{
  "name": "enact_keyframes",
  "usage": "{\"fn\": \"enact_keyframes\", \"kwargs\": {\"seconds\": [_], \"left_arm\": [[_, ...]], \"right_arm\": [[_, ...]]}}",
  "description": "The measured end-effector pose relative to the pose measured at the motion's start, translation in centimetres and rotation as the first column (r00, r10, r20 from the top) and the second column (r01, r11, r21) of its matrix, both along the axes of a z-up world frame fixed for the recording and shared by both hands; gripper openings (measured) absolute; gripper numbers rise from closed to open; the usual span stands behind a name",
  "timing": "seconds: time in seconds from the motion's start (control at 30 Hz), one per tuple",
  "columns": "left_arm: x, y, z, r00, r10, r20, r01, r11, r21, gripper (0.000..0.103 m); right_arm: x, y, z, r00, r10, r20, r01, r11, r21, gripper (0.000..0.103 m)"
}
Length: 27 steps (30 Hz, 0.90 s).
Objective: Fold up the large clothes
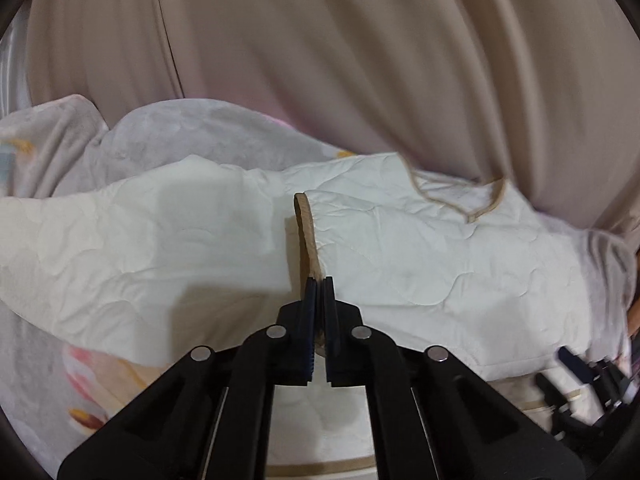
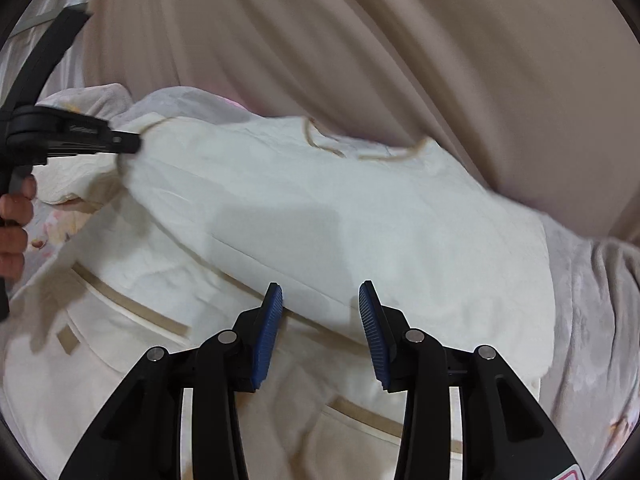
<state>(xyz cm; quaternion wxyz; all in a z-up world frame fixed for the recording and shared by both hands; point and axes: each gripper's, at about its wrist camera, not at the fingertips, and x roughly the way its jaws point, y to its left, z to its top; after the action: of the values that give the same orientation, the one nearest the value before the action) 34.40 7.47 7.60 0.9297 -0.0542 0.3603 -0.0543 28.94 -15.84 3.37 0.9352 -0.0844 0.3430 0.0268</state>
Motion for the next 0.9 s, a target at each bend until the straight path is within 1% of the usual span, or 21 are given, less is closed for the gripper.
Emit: {"fn": "enact_keyframes", "kwargs": {"seconds": [0.07,0.13,0.2,0.27,0.3,0.33,0.43,0.53,0.57,0.6,0.63,0.7,0.77,0.8,0.83,0.87,0.9], "left_arm": [[1.0,-0.5,-2.3,0.998,-0.004,-0.057,0.007,0.999,0.050,0.002],[1.2,-0.3,-4.2,0.995,-0.006,-0.096,0.011,0.999,0.053,0.002],[1.1,-0.1,-5.3,0.996,-0.007,-0.093,0.011,0.999,0.045,0.003],[0.8,-0.1,-5.5,0.996,-0.008,-0.084,0.012,0.999,0.045,0.005],[0.7,-0.1,-5.5,0.997,-0.010,-0.083,0.013,0.999,0.043,0.005],[0.7,-0.1,-5.5,0.997,-0.011,-0.080,0.014,0.999,0.041,0.005],[1.0,-0.3,-5.9,0.997,-0.011,-0.079,0.014,0.999,0.036,0.006],[1.1,-0.6,-5.2,0.997,-0.003,-0.077,0.006,0.999,0.039,0.006],[1.2,-0.6,-4.8,0.997,-0.007,-0.074,0.010,0.999,0.035,0.004],[1.1,-0.6,-4.1,0.998,-0.014,-0.062,0.016,1.000,0.024,0.003],[1.0,-0.6,-3.5,0.999,-0.019,-0.044,0.020,1.000,0.017,0.002],[0.5,-0.5,-1.6,0.999,-0.030,0.022,0.030,1.000,-0.002,0.002],[0.3,-0.6,-0.7,0.998,-0.041,0.056,0.042,0.999,-0.014,0.002],[0.5,-0.8,-0.8,0.997,-0.047,0.054,0.047,0.999,-0.005,0.003],[0.9,-1.2,-1.5,0.997,-0.061,0.038,0.061,0.998,0.015,0.003],[1.6,-1.9,-3.0,0.997,-0.075,-0.005,0.075,0.996,0.047,0.003],[2.3,-2.6,-4.6,0.995,-0.083,-0.053,0.087,0.994,0.072,0.003]], "right_arm": [[0.6,-3.0,-1.1,0.997,-0.058,-0.054,0.060,0.997,0.049,0.038],[0.7,-6.3,-2.1,0.988,-0.110,-0.110,0.124,0.984,0.127,0.037],[-0.1,-9.0,-2.3,0.981,-0.146,-0.125,0.168,0.968,0.187,0.038],[-1.4,-11.7,-2.0,0.975,-0.183,-0.125,0.209,0.948,0.239,0.044],[-1.9,-12.9,-1.9,0.972,-0.198,-0.125,0.225,0.937,0.268,0.053],[-2.5,-14.4,-1.9,0.968,-0.213,-0.129,0.244,0.919,0.310,0.058],[-1.8,-17.4,-2.5,0.956,-0.231,-0.181,0.286,0.870,0.401,0.059],[-0.4,-19.3,-3.6,0.940,-0.238,-0.243,0.330,0.810,0.484,0.058],[0.2,-19.5,-3.7,0.939,-0.236,-0.249,0.333,0.799,0.500,0.053],[0.2,-19.5,-3.5,0.943,-0.230,-0.239,0.324,0.795,0.513,0.030],[0.4,-19.3,-2.6,0.949,-0.234,-0.209,0.311,0.795,0.521,0.010],[-0.7,-18.7,-0.4,0.963,-0.251,-0.102,0.266,0.804,0.532,0.006],[-2.3,-18.5,2.0,0.964,-0.266,0.020,0.213,0.813,0.541,0.005],[-2.7,-18.6,2.3,0.961,-0.273,0.053,0.203,0.820,0.536,0.005],[-2.4,-18.9,1.6,0.957,-0.287,0.037,0.229,0.831,0.508,0.005],[-1.5,-19.2,0.5,0.954,-0.299,-0.014,0.269,0.837,0.476,0.005],[0.1,-19.6,-1.6,0.944,-0.311,-0.109,0.327,0.844,0.425,0.005]]}}
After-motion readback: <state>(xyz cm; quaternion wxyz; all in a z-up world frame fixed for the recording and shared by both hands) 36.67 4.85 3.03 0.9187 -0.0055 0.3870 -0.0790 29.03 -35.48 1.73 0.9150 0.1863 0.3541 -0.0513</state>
